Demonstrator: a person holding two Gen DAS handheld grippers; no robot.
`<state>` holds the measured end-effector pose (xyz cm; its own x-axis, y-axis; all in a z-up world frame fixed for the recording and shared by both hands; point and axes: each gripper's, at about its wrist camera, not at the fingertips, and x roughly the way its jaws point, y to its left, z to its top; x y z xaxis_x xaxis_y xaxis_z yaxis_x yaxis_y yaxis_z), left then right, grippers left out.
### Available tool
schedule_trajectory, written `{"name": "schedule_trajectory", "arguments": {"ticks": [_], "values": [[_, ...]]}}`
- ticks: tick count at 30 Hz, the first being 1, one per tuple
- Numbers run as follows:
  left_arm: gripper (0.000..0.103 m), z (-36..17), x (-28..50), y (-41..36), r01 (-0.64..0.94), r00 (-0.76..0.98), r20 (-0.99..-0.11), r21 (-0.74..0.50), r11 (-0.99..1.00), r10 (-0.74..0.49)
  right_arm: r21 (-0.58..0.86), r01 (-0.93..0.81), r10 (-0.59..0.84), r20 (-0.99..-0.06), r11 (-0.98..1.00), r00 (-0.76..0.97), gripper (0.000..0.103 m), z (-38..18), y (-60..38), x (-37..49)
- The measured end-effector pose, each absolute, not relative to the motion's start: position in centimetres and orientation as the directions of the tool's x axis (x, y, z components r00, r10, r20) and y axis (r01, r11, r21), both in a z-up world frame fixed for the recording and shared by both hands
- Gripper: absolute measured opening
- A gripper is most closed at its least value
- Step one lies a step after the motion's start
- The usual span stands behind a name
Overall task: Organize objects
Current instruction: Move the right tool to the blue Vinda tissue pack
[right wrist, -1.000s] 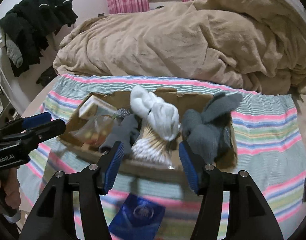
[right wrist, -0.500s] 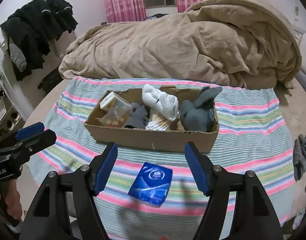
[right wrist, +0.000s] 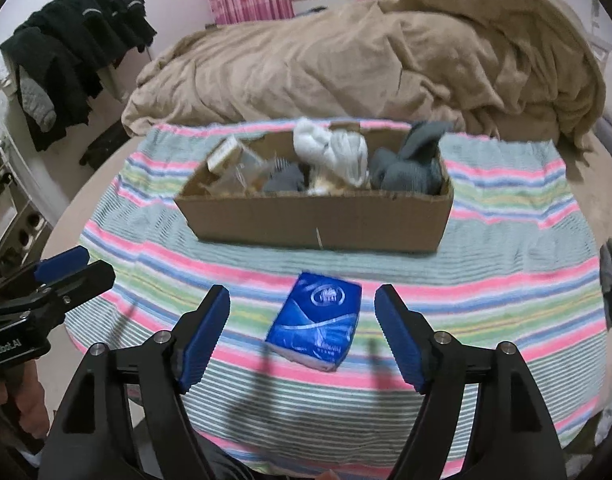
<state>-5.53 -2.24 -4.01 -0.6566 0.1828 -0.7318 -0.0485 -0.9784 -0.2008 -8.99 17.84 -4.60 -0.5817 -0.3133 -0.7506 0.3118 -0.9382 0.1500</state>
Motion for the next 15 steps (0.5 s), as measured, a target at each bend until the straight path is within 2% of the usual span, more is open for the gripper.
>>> {"name": "schedule_trajectory", "arguments": {"ticks": [15], "values": [[0.076, -8.8, -6.8, -2.2, -0.022, -0.577, -0.799, -0.192, -0.981, 0.169, 0.174, 0.252, -0.275, -0.850, -0.952, -0.449, 0.078, -11.2, 17.4, -11.7]]}}
